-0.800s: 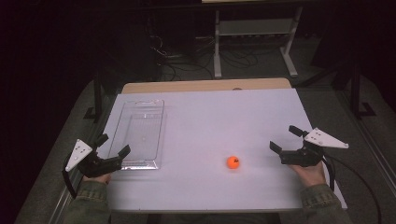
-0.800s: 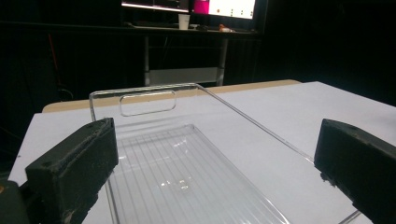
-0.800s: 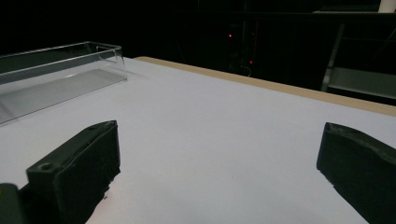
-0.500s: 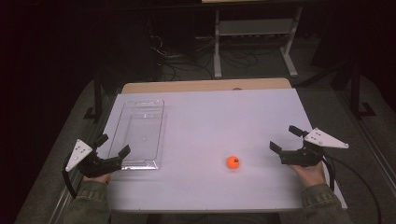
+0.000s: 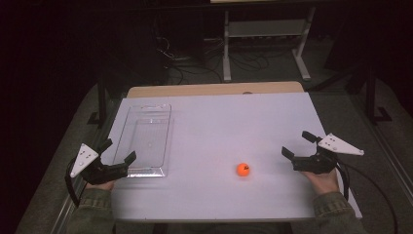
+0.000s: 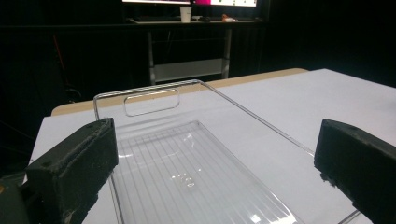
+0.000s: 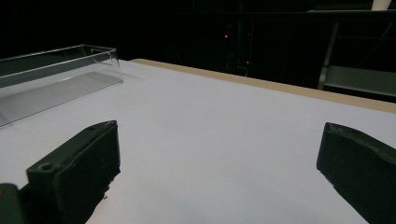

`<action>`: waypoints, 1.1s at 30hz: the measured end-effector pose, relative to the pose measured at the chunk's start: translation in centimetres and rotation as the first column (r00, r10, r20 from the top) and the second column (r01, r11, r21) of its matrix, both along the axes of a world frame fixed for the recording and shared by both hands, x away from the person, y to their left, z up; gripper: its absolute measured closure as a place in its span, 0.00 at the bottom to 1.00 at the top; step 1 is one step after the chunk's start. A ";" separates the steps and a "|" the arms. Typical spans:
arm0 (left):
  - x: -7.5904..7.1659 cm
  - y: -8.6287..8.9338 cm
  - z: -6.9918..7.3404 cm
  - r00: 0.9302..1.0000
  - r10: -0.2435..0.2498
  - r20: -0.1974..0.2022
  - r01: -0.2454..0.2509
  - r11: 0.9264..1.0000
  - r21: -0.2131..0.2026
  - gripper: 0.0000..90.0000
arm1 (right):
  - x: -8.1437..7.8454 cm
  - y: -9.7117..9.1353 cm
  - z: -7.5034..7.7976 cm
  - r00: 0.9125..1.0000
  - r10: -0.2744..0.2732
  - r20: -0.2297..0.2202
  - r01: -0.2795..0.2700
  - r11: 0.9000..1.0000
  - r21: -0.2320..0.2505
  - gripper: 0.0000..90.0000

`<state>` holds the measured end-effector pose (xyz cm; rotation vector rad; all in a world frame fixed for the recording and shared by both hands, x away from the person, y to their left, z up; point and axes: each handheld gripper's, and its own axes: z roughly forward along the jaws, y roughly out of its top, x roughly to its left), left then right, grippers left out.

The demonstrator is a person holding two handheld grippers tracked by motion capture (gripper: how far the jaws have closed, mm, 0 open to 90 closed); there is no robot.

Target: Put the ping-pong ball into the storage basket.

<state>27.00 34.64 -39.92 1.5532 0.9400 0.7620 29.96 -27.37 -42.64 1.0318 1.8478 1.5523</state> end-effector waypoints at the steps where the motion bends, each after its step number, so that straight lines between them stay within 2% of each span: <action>1: 0.0 0.0 0.2 1.000 -0.007 -0.003 0.007 1.000 0.012 0.00 | 0.0 0.0 0.0 1.000 0.002 0.002 -0.002 1.000 -0.002 0.00; 5: 0.2 -0.4 0.5 1.000 -0.024 -0.006 0.024 0.999 0.037 0.00 | 0.0 0.0 0.0 1.000 0.002 0.003 -0.002 1.000 -0.002 0.00; 10: 0.4 -1.0 0.8 0.998 -0.053 -0.021 0.054 0.998 0.036 0.00 | 0.0 0.2 0.0 1.000 0.008 0.006 -0.008 1.000 -0.005 0.00; 20: 1.2 -2.5 2.1 0.993 -0.109 -0.043 0.112 0.989 0.097 0.00 | -0.1 0.1 0.1 1.000 0.011 0.010 -0.011 1.000 -0.003 0.00; 23: 1.5 -2.7 2.3 0.991 -0.119 -0.054 0.124 0.987 0.098 0.00 | -0.1 0.2 0.1 1.000 0.011 0.008 -0.011 1.000 -0.007 0.00; 28: 1.7 -3.0 2.7 0.989 -0.133 -0.072 0.141 0.982 0.128 0.00 | -0.1 0.2 0.1 1.000 0.012 0.009 -0.012 1.000 -0.008 0.00; 33: 2.0 -3.4 3.1 0.987 -0.138 -0.081 0.149 0.979 0.141 0.00 | -0.1 0.3 0.1 1.000 0.026 0.006 -0.026 1.000 -0.005 0.00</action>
